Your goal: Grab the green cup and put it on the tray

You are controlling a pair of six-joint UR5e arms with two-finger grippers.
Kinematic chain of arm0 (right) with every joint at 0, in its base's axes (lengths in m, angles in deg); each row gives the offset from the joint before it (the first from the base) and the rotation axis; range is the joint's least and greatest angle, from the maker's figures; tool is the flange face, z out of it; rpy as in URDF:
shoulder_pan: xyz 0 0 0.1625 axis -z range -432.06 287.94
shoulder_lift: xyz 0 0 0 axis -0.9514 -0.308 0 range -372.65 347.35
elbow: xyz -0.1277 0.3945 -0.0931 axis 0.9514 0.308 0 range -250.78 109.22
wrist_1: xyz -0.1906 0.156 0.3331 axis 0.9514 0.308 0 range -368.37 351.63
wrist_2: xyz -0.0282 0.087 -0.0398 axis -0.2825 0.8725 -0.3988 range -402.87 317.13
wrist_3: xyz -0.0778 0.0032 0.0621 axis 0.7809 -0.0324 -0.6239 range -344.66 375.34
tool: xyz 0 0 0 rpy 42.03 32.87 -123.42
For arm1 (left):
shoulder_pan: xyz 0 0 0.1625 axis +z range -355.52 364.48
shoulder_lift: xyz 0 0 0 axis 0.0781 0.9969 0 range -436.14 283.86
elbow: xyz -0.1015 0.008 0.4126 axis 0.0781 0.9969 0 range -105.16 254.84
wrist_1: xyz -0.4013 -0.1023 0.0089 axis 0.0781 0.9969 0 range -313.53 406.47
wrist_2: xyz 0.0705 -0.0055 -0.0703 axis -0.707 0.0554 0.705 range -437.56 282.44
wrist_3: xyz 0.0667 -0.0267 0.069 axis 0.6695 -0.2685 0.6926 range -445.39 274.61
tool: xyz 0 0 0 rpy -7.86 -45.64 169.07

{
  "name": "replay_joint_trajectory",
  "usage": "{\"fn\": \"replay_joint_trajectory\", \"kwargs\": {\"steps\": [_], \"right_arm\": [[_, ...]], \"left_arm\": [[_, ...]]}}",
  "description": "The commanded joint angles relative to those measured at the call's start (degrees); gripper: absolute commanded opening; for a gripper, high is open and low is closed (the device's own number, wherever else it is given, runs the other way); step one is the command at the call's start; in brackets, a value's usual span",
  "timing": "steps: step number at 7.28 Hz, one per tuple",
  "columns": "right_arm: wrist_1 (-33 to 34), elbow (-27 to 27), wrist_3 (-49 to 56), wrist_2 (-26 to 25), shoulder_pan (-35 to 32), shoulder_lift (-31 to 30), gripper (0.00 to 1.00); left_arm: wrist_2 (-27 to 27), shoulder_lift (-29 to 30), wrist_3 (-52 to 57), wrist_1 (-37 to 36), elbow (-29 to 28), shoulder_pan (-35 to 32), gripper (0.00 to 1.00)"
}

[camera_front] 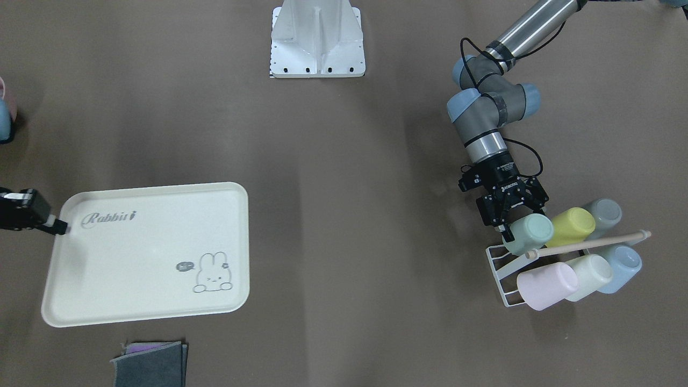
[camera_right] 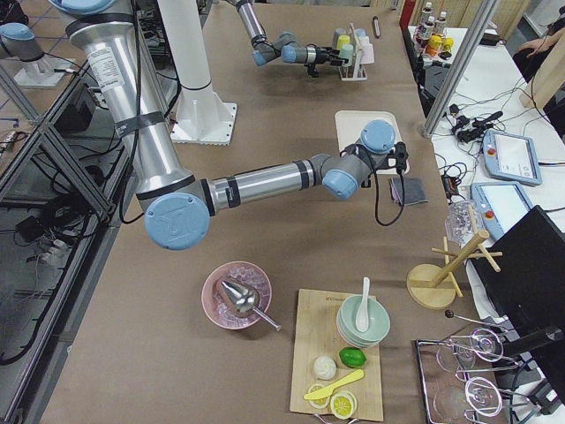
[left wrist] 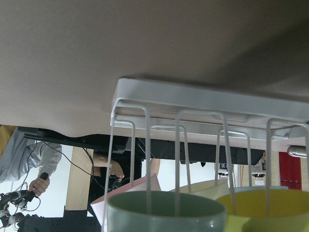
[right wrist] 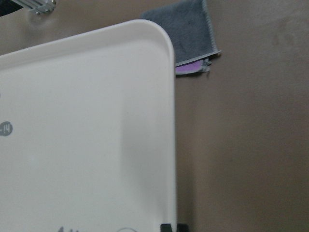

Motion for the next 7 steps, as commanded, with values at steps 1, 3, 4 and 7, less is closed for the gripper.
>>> {"fn": "replay_joint_trajectory", "kwargs": {"steps": [1,3,4,7], "right_arm": [[0.0,-6.5,-12.7,-13.2,12.7,0.5,0.0],[-3.0,-6.4,-18.6,-20.5,21.1,1.6,0.0],[-4.2,-5.5,-20.1,-23.9,23.6,2.1,0.0],[-5.6,-1.8,-23.1,-28.4,28.8,5.2,0.0]], "left_arm": [[0.0,0.2,0.1,0.4,-0.7,-0.4,0.97],[-0.1,1.8,0.1,-0.1,-2.1,-0.4,0.97],[-0.1,2.1,0.6,-0.2,-2.4,-0.4,0.97],[-0.3,3.1,3.8,0.5,-3.1,-0.4,0.97]]}}
